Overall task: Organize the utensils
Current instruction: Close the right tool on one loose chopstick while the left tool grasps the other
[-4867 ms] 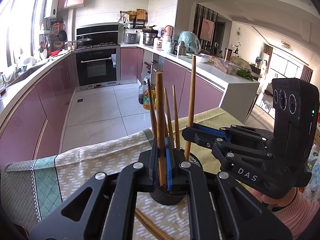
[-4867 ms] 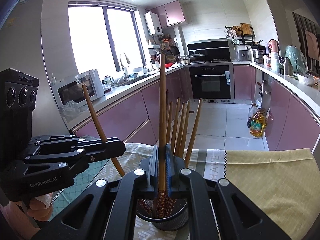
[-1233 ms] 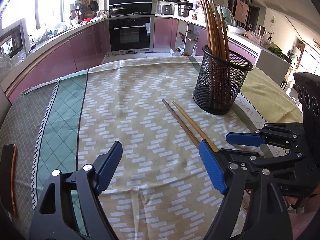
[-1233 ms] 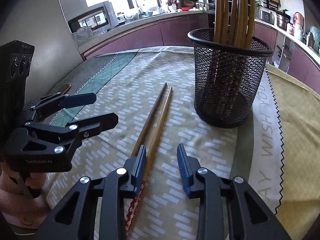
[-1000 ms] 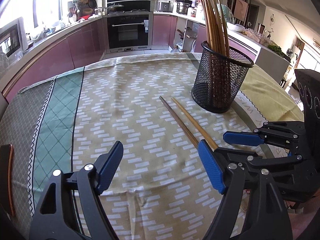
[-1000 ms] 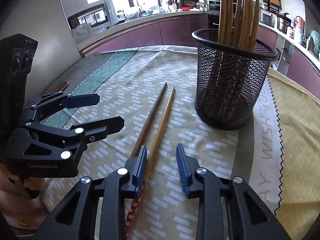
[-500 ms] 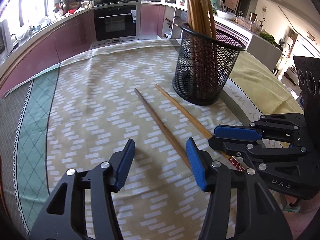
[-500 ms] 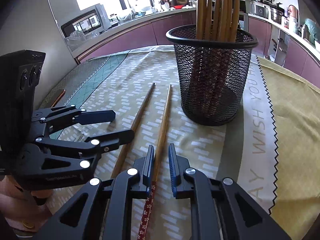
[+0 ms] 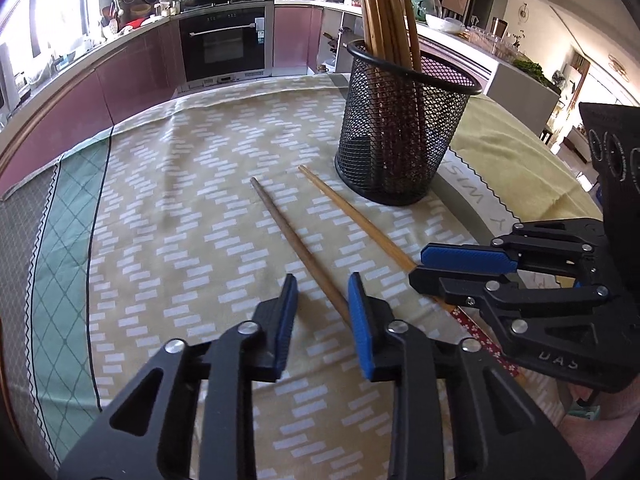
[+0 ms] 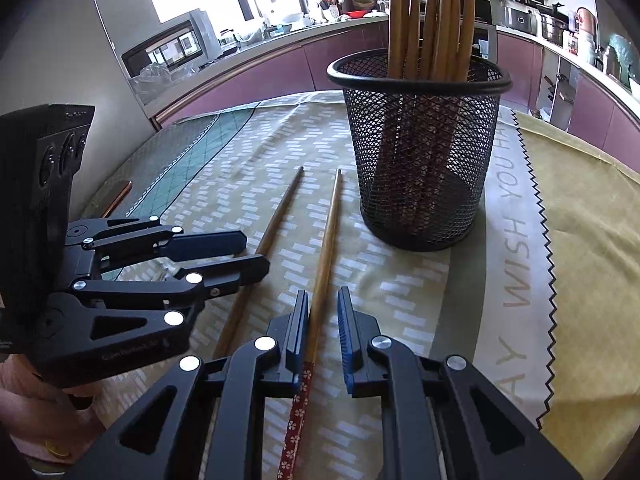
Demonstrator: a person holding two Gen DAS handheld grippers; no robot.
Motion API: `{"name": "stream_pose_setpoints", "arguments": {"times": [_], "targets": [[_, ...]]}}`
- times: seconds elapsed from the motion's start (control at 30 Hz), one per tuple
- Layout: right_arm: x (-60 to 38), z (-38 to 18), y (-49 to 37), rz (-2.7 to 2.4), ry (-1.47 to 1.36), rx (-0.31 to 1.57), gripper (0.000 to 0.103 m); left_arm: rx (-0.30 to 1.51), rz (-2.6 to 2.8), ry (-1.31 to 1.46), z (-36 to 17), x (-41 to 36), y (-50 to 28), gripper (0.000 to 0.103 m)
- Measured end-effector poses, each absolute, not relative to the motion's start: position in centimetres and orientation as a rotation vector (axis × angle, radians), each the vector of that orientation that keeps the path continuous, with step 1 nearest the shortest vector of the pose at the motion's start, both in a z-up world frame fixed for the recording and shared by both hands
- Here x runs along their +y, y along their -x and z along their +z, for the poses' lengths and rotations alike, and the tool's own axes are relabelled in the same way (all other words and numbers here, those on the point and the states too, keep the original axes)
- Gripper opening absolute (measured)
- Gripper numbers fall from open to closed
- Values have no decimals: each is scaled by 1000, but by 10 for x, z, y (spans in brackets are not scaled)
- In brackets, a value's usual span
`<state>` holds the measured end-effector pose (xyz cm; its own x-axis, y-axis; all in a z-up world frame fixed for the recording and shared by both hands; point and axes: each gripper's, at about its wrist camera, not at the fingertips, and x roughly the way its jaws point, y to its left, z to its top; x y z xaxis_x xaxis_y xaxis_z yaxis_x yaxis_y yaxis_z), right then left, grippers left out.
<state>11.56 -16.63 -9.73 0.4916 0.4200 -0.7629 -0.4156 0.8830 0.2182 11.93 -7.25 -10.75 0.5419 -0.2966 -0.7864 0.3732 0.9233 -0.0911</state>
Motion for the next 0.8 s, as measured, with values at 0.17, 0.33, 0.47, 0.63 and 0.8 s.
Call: {"name": "stream_pose_setpoints", "arguments": {"times": [0.17, 0.33, 0.47, 0.63, 0.8], "targets": [[-163, -96, -117, 507, 8, 926, 14, 916, -408, -94, -108, -64, -112, 18], [-156, -95, -120, 508, 26, 926, 14, 931, -402, -68, -110, -56, -117, 27], [-149, -94, -125, 505, 48, 921, 14, 934, -384, -66, -110, -55, -125, 25], [-145, -94, -133, 502, 51, 915, 14, 933, -363, -60, -111, -57, -133, 17], [-142, -95, -137, 495, 39, 915, 8, 930, -345, -38, -111, -60, -137, 15]]}}
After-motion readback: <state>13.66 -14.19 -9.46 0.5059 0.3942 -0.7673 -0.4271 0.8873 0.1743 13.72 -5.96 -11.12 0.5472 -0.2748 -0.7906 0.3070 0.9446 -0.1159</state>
